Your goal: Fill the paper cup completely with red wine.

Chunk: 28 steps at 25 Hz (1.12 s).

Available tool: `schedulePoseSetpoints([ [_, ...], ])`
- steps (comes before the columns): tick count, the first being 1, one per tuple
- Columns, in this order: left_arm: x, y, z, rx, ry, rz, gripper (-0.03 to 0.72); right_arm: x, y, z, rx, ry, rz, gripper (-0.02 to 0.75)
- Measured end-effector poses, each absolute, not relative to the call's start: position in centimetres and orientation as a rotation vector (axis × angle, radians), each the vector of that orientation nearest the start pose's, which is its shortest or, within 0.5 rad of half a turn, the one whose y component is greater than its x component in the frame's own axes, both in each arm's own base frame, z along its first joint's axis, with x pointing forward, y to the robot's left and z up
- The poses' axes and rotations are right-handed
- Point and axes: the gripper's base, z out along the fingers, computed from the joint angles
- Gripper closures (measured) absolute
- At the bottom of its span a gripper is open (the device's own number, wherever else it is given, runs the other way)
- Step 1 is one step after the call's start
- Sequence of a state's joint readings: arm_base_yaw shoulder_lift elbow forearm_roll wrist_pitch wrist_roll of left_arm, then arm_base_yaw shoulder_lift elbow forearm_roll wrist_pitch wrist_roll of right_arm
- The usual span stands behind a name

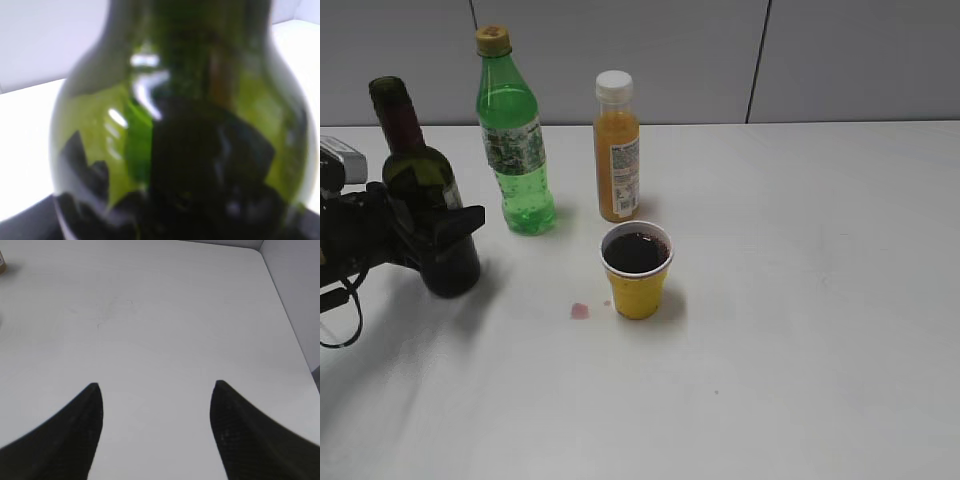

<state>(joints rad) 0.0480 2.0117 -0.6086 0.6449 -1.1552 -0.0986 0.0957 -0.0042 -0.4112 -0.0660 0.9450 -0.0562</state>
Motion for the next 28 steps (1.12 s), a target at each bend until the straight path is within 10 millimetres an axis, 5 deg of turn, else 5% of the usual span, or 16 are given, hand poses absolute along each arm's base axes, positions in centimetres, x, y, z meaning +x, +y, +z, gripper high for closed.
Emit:
schedulePoseSetpoints([
  [3,31.7,-3.6,11.5,0.537,1.658,-0.360,0.047,0.9,-0.4,26.2,-0.157,2.006,-0.053,0.228],
  [12,31.6,-3.6,14.6,0.556,1.548,-0.323,0.036,0.9,-0.4,26.2,-0.157,2.006,-0.053,0.228],
  [20,30.2,-3.3,22.2,0.553,1.361,-0.201,0.041,0.9,-0.4,26.2,-0.157,2.006,-0.053,0.228],
  [28,26.9,-2.5,28.6,0.518,1.372,-0.053,0.054,0.9,-0.4,26.2,-0.157,2.006,-0.053,0.228],
])
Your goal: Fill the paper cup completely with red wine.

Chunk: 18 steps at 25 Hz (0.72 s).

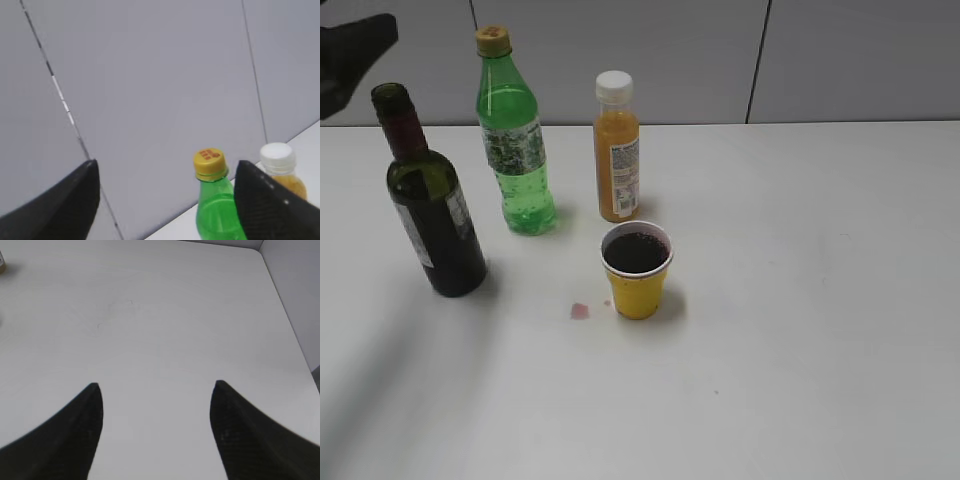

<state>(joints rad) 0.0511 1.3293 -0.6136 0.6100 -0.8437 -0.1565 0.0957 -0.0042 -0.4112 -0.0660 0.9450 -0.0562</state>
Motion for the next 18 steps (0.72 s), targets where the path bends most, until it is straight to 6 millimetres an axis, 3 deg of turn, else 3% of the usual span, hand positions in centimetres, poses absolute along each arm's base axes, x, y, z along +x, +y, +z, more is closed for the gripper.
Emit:
schedulePoseSetpoints([
  [8,21.6,0.4,31.4,0.282,1.712,0.198,0.092,0.9,-0.4,26.2,-0.157,2.006,-0.053,0.228],
  [13,17.8,2.3,29.9,0.079,2.085,0.316,0.108,0.9,-0.4,26.2,-0.157,2.006,-0.053,0.228],
  [16,15.4,2.4,28.7,-0.071,2.309,0.269,0.108,0.9,-0.4,26.2,-0.157,2.006,-0.053,0.228],
  [18,13.8,1.9,28.5,-0.081,2.396,0.203,0.109,0.9,-0.4,26.2,-0.157,2.006,-0.053,0.228],
])
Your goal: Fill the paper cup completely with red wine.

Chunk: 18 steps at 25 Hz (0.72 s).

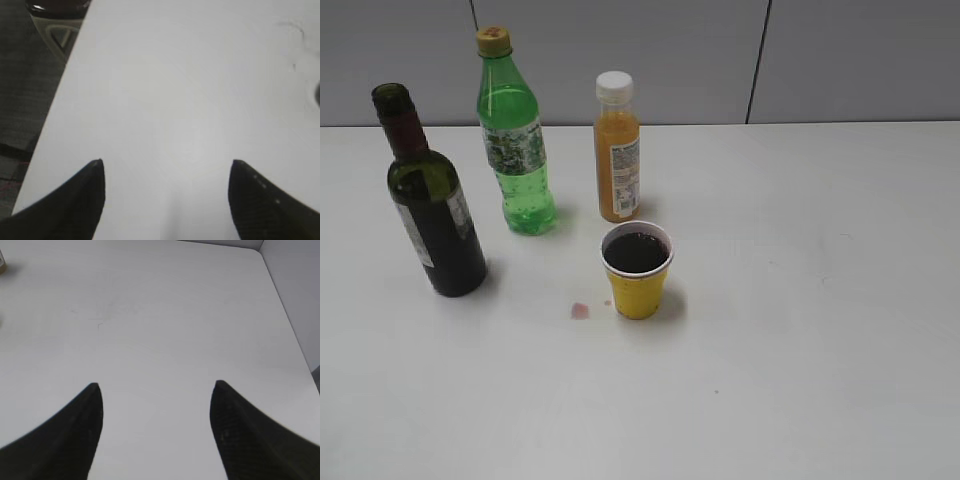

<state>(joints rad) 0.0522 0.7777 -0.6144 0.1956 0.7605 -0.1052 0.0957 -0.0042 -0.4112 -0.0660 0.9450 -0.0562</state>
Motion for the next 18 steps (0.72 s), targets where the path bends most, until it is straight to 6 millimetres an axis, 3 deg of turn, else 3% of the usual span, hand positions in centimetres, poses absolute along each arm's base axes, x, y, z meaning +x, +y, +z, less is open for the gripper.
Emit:
schedulePoseSetpoints([
  [3,11.5,1.1,29.1,0.006,2.400,0.132,0.109,0.9,-0.4,26.2,-0.157,2.006,-0.053,0.228],
  [9,6.9,0.2,30.9,0.042,2.207,0.062,0.109,0.9,-0.4,26.2,-0.156,2.006,-0.053,0.228],
  [14,4.4,0.0,29.5,0.042,2.158,0.049,0.109,0.9,-0.4,26.2,-0.156,2.006,-0.053,0.228],
  [18,2.6,-0.2,29.5,0.043,2.064,0.043,0.109,0.9,-0.4,26.2,-0.156,2.006,-0.053,0.228],
])
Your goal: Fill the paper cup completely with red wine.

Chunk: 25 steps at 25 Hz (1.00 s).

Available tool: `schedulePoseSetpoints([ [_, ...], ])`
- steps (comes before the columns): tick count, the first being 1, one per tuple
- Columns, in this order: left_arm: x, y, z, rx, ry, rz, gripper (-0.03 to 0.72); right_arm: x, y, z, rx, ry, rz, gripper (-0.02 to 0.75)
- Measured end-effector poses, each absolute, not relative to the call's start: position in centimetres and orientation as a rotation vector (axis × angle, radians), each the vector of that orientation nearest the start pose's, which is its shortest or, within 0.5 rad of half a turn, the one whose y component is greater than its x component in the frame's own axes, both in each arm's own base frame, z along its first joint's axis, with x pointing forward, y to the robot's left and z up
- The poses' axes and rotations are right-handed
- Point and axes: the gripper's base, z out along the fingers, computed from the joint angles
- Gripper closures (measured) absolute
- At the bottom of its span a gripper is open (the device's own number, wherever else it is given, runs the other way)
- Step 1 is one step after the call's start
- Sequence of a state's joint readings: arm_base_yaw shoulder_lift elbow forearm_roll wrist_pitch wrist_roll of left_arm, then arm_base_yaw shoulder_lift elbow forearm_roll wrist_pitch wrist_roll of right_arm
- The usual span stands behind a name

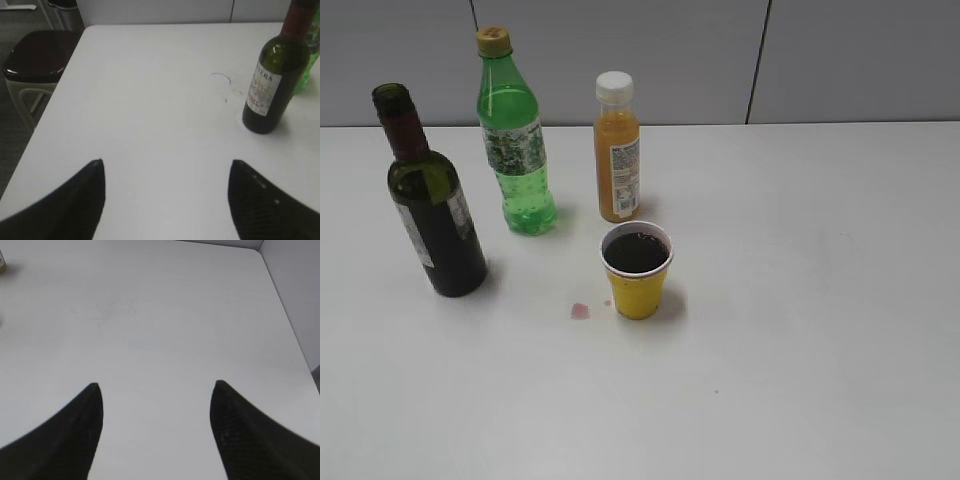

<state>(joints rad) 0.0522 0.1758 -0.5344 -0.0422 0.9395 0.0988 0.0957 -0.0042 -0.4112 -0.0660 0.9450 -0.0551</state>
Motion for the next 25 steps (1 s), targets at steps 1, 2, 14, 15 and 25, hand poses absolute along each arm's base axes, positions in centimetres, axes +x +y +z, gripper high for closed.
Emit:
schedulePoseSetpoints([
  [1,2.1,-0.2,29.6,0.043,2.039,0.043,0.109,0.9,-0.4,26.2,-0.156,2.006,-0.053,0.228],
  [2,1.7,-0.2,29.5,0.045,2.023,0.043,0.109,0.9,-0.4,26.2,-0.156,2.006,-0.053,0.228],
  [14,-0.7,-0.6,28.0,0.053,2.029,0.018,0.112,0.9,-0.4,26.2,-0.156,2.006,-0.053,0.228],
  [15,-0.7,-0.6,28.0,0.053,2.029,0.017,0.112,0.9,-0.4,26.2,-0.156,2.006,-0.053,0.228],
  [25,-0.7,-0.6,28.0,0.053,2.028,0.016,0.113,0.9,-0.4,26.2,-0.156,2.006,-0.053,0.228],
])
